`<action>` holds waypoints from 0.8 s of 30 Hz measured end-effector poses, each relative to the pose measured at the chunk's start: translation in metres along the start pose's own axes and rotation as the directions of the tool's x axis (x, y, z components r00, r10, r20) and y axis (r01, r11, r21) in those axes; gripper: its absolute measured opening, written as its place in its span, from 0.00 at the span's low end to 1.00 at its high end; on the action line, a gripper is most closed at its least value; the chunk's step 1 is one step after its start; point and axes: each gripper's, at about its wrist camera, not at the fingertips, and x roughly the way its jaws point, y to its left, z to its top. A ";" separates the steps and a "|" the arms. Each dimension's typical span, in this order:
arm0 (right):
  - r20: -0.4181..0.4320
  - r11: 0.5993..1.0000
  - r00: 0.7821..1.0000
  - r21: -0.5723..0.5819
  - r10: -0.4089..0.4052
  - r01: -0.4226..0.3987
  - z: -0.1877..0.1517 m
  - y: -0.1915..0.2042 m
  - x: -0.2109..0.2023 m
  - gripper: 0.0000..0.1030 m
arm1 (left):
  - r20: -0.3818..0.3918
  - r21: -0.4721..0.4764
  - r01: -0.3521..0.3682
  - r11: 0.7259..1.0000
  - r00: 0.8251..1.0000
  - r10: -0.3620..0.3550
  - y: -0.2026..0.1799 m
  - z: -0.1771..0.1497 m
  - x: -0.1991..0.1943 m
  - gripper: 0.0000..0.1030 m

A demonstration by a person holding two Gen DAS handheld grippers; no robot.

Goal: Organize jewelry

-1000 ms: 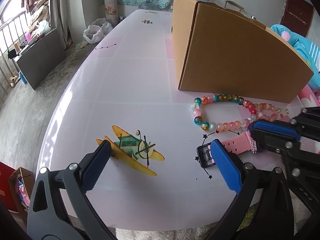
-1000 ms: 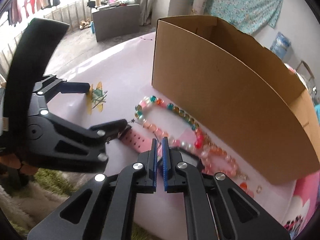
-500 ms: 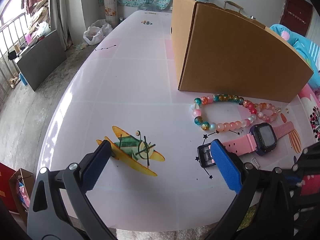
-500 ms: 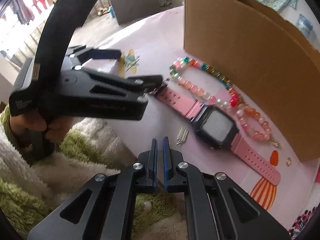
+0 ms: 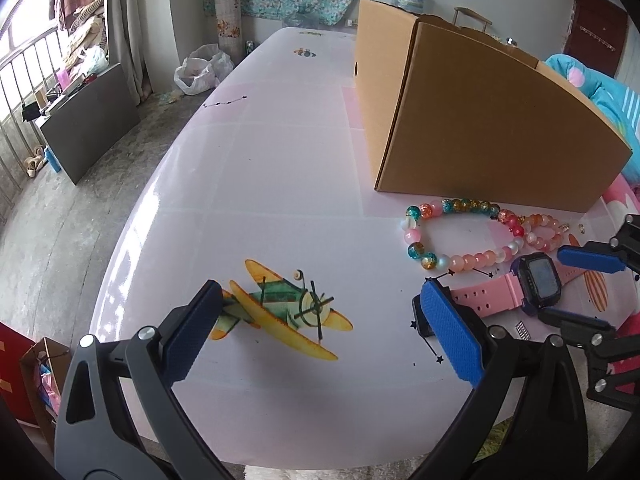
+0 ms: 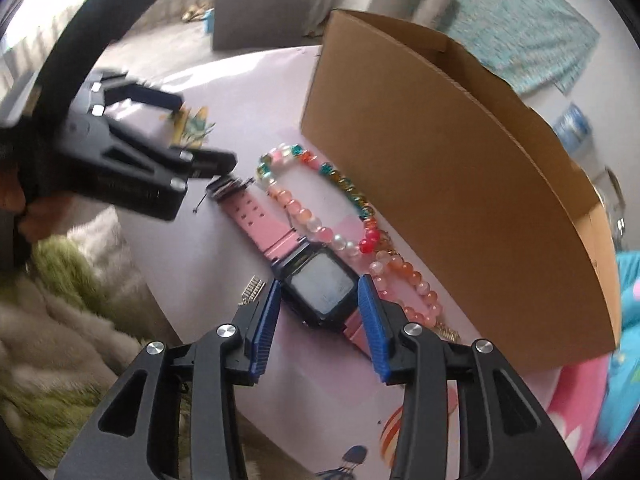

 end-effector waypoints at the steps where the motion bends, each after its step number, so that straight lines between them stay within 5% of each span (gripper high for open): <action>1: -0.009 1.000 1.000 -0.016 0.008 -0.008 0.000 -0.001 0.002 0.41 | 0.003 0.004 0.000 1.000 1.000 0.000 0.000 0.000 -0.001 0.93; 11: -0.044 0.994 0.993 0.021 0.105 -0.104 0.003 -0.024 0.013 0.48 | 0.086 0.106 0.028 0.994 0.996 -0.037 -0.007 -0.004 -0.028 0.92; 18: -0.061 0.949 0.958 0.168 0.279 -0.266 0.003 -0.066 0.019 0.42 | 0.116 0.242 0.008 0.970 0.993 -0.037 -0.032 -0.015 -0.041 0.92; 20: -0.089 0.922 0.934 0.219 0.345 -0.320 0.000 -0.076 0.030 0.41 | 0.120 0.269 0.019 0.963 0.991 -0.053 -0.037 -0.019 -0.044 0.92; 22: -0.082 0.905 0.920 0.235 0.383 -0.355 0.000 -0.085 0.033 0.41 | 0.135 0.306 0.013 0.952 0.989 -0.057 -0.045 -0.021 -0.046 0.87; 24: -0.094 0.897 0.910 0.236 0.405 -0.375 0.003 -0.091 0.036 0.40 | 0.141 0.354 -0.007 0.935 0.989 -0.046 -0.055 -0.022 -0.045 0.69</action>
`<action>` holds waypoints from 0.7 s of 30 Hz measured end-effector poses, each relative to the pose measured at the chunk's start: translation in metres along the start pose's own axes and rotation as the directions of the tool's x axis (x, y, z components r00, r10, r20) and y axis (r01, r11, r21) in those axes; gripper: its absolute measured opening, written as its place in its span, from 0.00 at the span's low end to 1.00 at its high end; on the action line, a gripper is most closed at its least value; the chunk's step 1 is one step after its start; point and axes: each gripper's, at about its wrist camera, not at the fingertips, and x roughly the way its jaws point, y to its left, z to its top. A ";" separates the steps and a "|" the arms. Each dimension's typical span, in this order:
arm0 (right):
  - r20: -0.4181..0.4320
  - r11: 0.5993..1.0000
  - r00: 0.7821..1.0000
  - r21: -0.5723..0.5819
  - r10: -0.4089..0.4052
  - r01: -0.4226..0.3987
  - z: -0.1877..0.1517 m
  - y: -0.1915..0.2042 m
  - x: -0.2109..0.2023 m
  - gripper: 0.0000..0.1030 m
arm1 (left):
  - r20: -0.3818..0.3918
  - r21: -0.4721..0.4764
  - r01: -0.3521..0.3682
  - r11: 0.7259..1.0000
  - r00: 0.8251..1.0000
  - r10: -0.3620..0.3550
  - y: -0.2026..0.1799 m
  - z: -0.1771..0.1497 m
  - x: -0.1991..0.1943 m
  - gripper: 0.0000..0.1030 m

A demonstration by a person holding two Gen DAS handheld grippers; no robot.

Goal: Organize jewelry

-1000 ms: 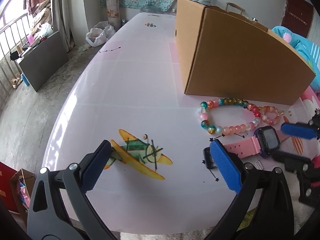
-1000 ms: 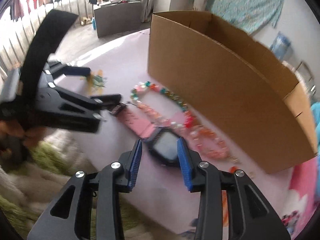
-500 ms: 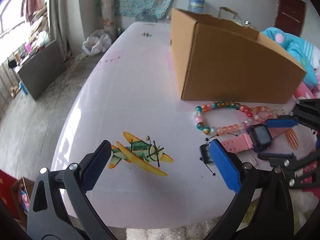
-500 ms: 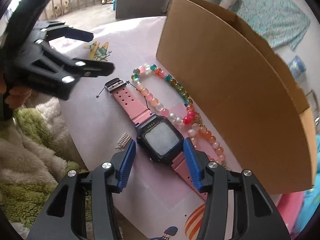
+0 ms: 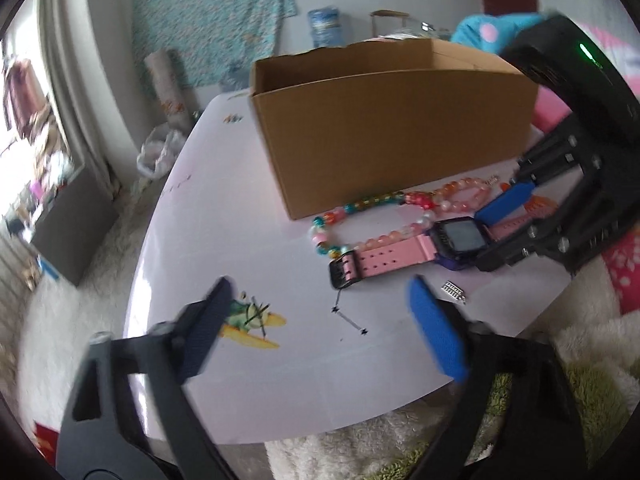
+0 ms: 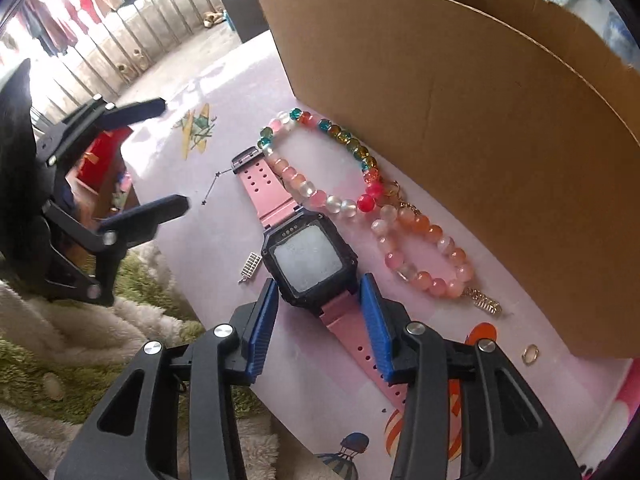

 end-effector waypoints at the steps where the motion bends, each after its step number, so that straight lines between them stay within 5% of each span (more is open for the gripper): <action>1: -0.004 1.000 1.000 -0.010 0.001 -0.001 0.001 -0.002 0.002 0.40 | -0.004 0.016 -0.002 1.000 1.000 0.002 -0.002 0.001 0.002 0.65; 3: -0.014 0.999 1.000 -0.044 -0.002 0.001 0.003 -0.004 0.003 0.40 | -0.008 0.060 0.010 0.998 1.000 -0.010 -0.008 0.005 0.006 0.52; 13: -0.088 0.992 0.991 -0.072 0.101 -0.107 0.025 -0.018 -0.007 0.37 | -0.016 0.264 0.035 0.964 0.999 -0.032 -0.028 0.008 0.014 0.48; 21: -0.104 0.979 0.976 -0.049 0.191 -0.196 0.032 -0.043 -0.004 0.34 | -0.065 0.328 0.054 0.943 0.997 -0.035 -0.031 0.007 0.030 0.30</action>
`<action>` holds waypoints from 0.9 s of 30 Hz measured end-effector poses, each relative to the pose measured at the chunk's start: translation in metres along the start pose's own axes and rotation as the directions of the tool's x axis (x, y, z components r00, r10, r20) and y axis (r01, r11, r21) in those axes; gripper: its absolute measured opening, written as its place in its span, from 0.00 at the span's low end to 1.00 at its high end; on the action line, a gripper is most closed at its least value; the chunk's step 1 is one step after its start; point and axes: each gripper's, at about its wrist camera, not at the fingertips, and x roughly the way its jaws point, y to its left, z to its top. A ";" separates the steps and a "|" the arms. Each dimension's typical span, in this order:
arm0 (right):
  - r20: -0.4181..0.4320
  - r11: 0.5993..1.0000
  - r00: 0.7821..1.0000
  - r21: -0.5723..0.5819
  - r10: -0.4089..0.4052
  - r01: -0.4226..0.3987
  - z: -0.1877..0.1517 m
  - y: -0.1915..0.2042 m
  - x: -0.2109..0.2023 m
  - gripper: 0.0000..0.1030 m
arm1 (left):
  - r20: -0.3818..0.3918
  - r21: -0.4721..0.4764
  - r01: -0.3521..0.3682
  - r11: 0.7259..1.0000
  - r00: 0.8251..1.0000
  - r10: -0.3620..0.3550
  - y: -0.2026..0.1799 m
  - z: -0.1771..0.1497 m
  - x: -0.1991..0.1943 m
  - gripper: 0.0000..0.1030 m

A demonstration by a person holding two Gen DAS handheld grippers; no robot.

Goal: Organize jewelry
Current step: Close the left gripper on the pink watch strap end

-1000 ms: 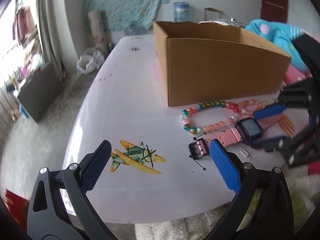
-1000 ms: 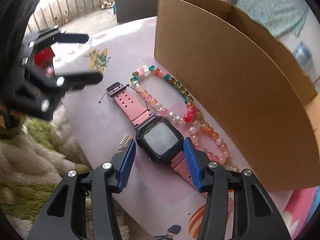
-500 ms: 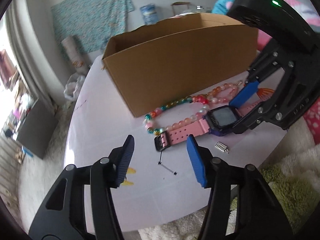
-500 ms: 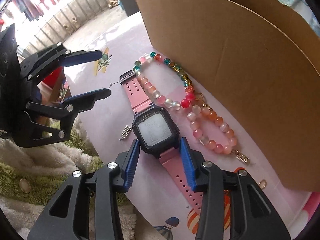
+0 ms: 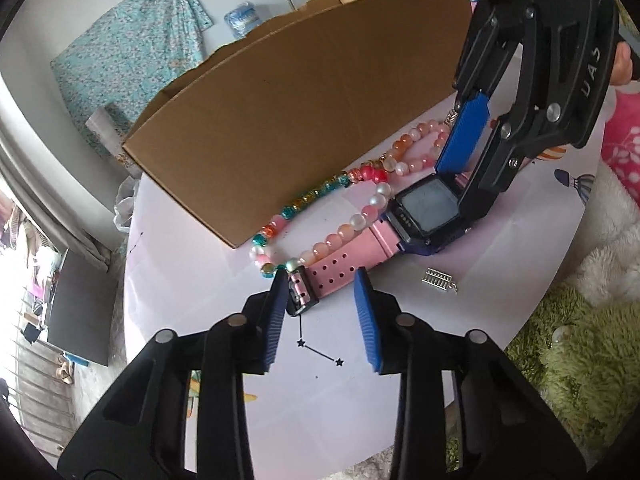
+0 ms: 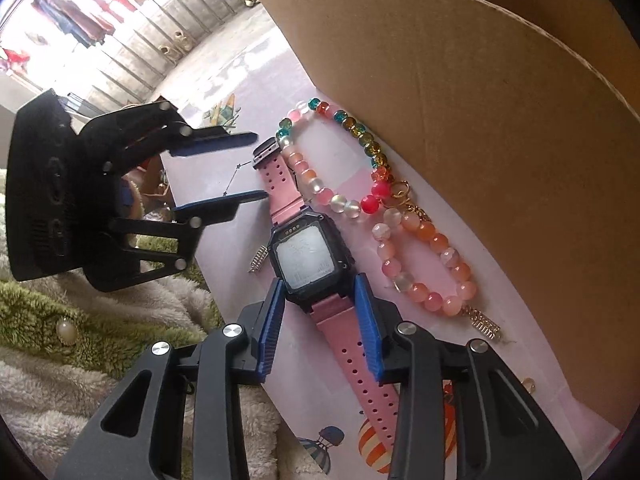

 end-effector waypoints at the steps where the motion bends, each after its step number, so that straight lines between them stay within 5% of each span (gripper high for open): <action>1: -0.003 1.000 1.000 -0.002 0.002 -0.002 0.001 -0.002 -0.001 0.34 | -0.001 0.010 0.000 1.000 1.000 0.000 -0.001 0.000 -0.001 0.30; 17: -0.030 0.999 0.999 -0.018 0.033 -0.033 0.009 -0.005 0.003 0.32 | 0.011 0.169 -0.014 0.986 1.000 0.012 -0.017 -0.001 -0.007 0.30; 27: 0.010 0.999 0.999 -0.021 0.038 -0.038 -0.006 -0.003 0.003 0.28 | -0.039 0.073 0.014 0.997 0.999 -0.011 -0.009 -0.004 -0.012 0.31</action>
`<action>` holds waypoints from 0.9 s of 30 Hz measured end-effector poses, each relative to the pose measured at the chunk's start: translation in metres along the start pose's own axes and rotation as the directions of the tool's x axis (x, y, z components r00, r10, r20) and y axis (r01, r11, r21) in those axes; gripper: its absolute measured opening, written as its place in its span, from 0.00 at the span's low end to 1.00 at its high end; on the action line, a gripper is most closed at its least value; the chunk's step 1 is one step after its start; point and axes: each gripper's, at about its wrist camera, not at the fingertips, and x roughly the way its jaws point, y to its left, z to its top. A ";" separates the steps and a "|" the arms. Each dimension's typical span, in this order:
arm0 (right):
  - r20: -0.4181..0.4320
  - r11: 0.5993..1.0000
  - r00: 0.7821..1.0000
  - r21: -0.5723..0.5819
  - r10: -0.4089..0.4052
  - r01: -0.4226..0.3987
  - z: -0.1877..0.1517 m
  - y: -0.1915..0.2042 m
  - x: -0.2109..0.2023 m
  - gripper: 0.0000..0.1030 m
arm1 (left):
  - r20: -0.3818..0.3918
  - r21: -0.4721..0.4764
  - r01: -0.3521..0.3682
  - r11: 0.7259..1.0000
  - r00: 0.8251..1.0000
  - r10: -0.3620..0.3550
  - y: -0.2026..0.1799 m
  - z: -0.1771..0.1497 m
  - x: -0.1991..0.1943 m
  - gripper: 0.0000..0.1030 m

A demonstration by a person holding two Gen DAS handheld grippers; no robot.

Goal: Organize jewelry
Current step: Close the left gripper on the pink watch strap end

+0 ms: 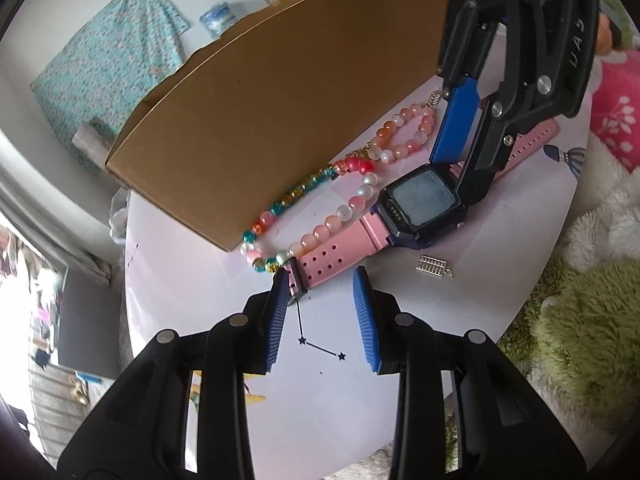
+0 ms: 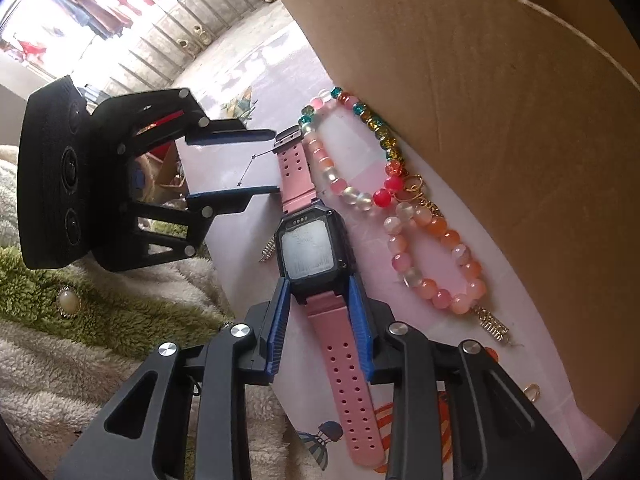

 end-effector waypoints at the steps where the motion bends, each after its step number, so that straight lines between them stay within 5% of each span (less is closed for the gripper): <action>1: 0.009 1.000 1.000 0.008 -0.016 0.016 -0.001 0.002 -0.001 0.30 | -0.001 -0.008 -0.003 1.000 1.000 0.003 0.000 0.000 0.000 0.31; 5: 0.066 0.992 0.990 0.004 -0.126 0.126 -0.004 0.014 -0.003 0.37 | -0.005 -0.039 -0.011 0.999 1.000 0.011 -0.002 0.000 -0.001 0.31; 13: 0.171 0.932 0.925 -0.075 -0.339 0.355 -0.009 0.055 0.005 0.41 | -0.006 -0.093 0.002 0.996 1.000 -0.002 0.003 0.004 0.001 0.31; 27: 0.147 0.913 0.911 -0.084 -0.385 0.400 0.004 0.074 0.023 0.43 | 0.021 -0.156 0.026 0.987 1.000 -0.023 0.006 0.002 0.000 0.32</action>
